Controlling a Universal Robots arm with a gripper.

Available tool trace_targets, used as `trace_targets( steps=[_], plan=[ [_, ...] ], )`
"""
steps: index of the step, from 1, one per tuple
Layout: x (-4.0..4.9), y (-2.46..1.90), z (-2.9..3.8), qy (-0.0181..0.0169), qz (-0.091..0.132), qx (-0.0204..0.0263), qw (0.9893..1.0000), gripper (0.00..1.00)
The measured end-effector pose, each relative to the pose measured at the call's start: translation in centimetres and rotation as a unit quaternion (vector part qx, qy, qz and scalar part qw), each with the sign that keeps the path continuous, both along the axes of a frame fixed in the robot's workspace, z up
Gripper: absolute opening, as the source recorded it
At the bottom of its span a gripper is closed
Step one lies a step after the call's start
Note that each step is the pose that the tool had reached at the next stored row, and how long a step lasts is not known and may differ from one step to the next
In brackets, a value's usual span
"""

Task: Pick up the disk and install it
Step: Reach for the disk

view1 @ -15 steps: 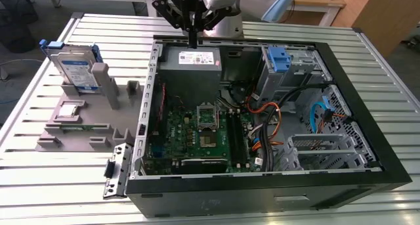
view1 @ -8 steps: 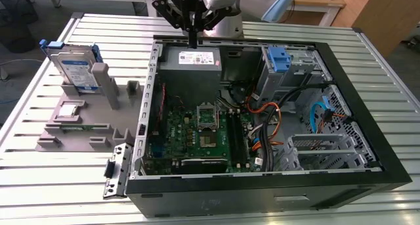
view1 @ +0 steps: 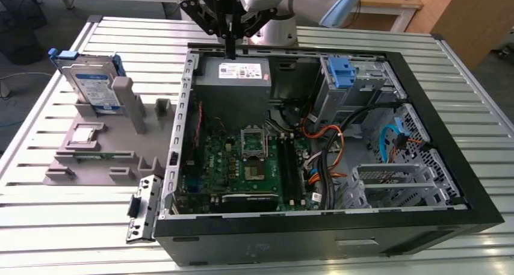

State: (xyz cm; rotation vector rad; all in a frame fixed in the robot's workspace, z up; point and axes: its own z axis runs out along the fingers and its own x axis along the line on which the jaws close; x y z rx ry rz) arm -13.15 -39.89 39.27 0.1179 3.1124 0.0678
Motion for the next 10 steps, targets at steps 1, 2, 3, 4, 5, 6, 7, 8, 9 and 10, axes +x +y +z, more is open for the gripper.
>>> trace_targets(
  steps=[1, 2, 3, 4, 5, 6, 7, 8, 9, 10],
  plan=[
    [-0.11, 0.0, -0.01, 0.0, 0.0, 0.0, 1.0, 0.1],
    [-0.23, 0.0, -0.01, 0.0, 0.0, 0.0, 1.0, 0.1],
    [-0.33, 0.0, -0.02, 0.0, 0.0, 0.0, 1.0, 0.1],
    [-0.42, 0.0, -0.03, 0.0, 0.0, 0.0, 1.0, 0.1],
    [-0.5, 0.0, -0.03, 0.0, 0.0, 0.0, 1.0, 0.1],
    [-0.57, 0.0, -0.03, 0.0, 0.0, 0.0, 1.0, 0.1],
    [-0.66, 0.0, -0.04, 0.0, 0.0, 0.0, 1.0, 0.1],
    [-0.72, 0.0, -0.04, 0.0, 0.0, 0.0, 1.0, 0.1],
    [-0.79, 0.0, -0.04, 0.0, 0.0, 0.0, 1.0, 0.1],
    [-0.83, 0.0, -0.04, 0.0001, 0.0, 0.0, 1.0, 0.1]
  ],
)
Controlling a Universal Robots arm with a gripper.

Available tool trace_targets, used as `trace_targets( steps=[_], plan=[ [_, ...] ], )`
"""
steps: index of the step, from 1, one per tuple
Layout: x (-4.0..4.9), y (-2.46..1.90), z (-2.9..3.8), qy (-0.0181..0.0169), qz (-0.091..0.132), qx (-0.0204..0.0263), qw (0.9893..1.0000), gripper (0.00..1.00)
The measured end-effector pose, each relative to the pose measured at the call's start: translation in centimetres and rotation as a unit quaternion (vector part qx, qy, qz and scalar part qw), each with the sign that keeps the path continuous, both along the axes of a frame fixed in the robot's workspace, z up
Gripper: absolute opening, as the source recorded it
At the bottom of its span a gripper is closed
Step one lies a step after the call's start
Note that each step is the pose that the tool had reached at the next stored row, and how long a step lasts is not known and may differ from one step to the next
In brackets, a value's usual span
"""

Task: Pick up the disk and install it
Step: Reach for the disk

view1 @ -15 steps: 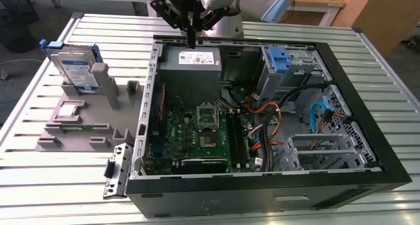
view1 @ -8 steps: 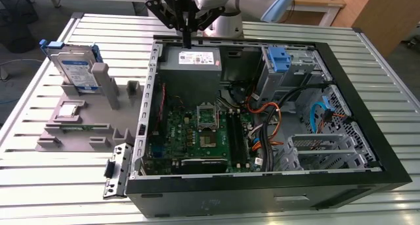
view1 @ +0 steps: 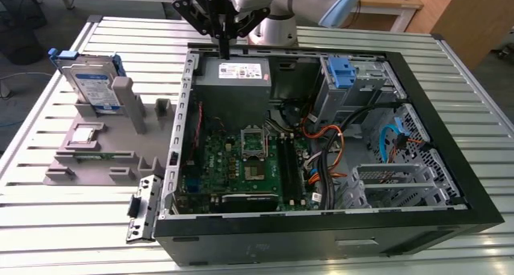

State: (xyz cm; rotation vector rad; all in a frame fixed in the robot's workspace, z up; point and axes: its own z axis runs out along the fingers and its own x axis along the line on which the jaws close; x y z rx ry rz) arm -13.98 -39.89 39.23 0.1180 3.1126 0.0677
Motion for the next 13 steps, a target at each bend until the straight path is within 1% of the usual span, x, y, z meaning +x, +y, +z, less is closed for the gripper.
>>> trace_targets(
  steps=[13],
  plan=[
    [-0.31, 0.0, -0.01, 0.0, 0.0, 0.0, 1.0, 0.1]
  ],
)
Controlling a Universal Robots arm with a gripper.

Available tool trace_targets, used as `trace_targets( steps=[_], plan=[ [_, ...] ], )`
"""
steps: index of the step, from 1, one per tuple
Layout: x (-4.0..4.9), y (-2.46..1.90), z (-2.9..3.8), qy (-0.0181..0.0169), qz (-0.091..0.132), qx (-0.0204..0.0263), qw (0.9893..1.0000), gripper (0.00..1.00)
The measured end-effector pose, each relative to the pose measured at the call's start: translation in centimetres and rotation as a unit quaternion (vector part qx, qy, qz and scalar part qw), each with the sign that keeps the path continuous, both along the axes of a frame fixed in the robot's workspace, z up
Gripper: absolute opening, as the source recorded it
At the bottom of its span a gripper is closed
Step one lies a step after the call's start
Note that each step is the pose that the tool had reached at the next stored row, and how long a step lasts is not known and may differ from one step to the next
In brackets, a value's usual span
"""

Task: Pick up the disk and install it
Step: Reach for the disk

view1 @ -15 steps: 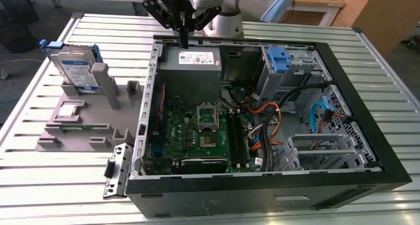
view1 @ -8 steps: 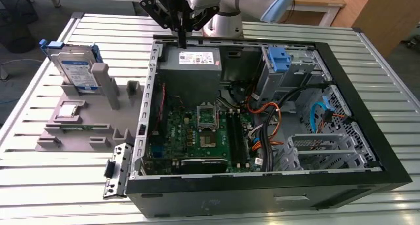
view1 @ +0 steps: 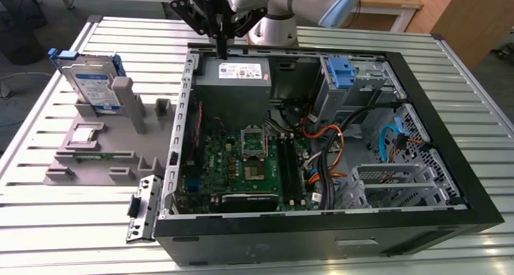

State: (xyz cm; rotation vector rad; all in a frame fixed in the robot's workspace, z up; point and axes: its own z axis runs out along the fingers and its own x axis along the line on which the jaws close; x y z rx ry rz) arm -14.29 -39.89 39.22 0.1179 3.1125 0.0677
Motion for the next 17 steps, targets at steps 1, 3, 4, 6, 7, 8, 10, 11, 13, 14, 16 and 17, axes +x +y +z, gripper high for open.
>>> trace_targets(
  steps=[1, 3, 4, 6, 7, 8, 10, 11, 13, 14, 16, 17],
  plan=[
    [-0.01, 0.0, 0.0, 0.0, 0.0, 0.0, 1.0, 0.1],
    [-0.02, 0.0, 0.0, 0.0, 0.0, 0.0, 1.0, 0.1],
    [-0.03, 0.0, 0.0, 0.0, 0.0, 0.0, 1.0, 0.1],
    [-0.16, 0.0, 0.0, 0.0, 0.0, 0.0, 1.0, 0.1],
    [-0.25, -0.01, -0.01, 0.0, 0.0, 0.0, 1.0, 0.1],
    [-0.35, 0.0, -0.01, 0.0, 0.0, 0.0, 1.0, 0.1],
    [-0.57, 0.0, -0.02, 0.0, 0.0, 0.0, 1.0, 0.1],
    [-0.67, 0.0, -0.02, 0.0, 0.0, 0.0, 1.0, 0.1],
    [-0.92, 0.0, -0.03, 0.0, 0.0, 0.0, 1.0, 0.1],
    [-1.07, 0.0, -0.04, 0.0, 0.0, 0.0, 1.0, 0.1],
    [-1.35, 0.0, -0.05, 0.0, 0.0, 0.0, 1.0, 0.1],
    [-1.48, 0.0, -0.05, 0.0, 0.0, 0.0, 1.0, 0.1]
  ],
)
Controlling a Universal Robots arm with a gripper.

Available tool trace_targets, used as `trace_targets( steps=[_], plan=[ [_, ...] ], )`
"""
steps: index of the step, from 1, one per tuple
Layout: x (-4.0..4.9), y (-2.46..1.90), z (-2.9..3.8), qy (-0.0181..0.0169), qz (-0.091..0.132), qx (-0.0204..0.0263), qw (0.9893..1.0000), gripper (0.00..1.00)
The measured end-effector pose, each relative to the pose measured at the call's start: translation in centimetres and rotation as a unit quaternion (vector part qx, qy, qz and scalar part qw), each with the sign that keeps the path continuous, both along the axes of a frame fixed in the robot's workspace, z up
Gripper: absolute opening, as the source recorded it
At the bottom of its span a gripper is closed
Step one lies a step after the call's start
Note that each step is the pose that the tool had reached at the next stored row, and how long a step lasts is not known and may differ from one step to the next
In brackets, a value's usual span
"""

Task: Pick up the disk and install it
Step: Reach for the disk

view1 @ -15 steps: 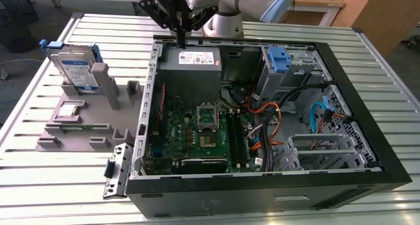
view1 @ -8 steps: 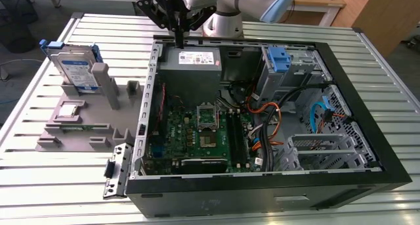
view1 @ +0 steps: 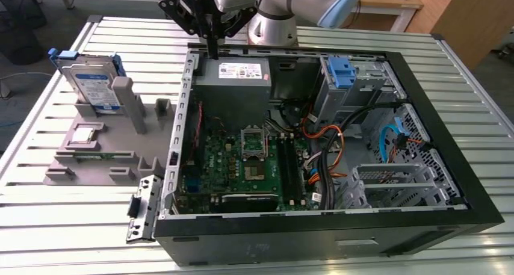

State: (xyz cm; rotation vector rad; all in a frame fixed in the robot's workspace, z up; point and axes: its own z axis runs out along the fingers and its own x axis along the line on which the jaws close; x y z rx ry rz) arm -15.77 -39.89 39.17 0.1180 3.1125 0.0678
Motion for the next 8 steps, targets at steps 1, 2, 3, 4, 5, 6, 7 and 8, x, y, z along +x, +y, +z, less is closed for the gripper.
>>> trace_targets(
  steps=[1, 2, 3, 4, 5, 6, 7, 8],
  plan=[
    [-0.12, 0.0, -0.01, 0.0, 0.0, 0.0, 1.0, 0.1],
    [-0.23, 0.0, 0.0, 0.0, 0.0, 0.0, 1.0, 0.1],
    [-0.32, 0.0, -0.01, 0.0, 0.0, 0.0, 1.0, 0.1],
    [-0.35, 0.0, -0.01, 0.0, 0.0, 0.0, 1.0, 0.1],
    [-0.35, 0.0, -0.01, 0.0, 0.0, 0.0, 1.0, 0.1],
    [-0.37, 0.0, 0.0, 0.0, 0.0, 0.0, 1.0, 0.1],
    [-0.37, 0.0, -0.01, 0.0, 0.0, 0.0, 1.0, 0.1],
    [-0.38, 0.0, 0.0, 0.0, 0.0, 0.0, 1.0, 0.1]
  ],
)
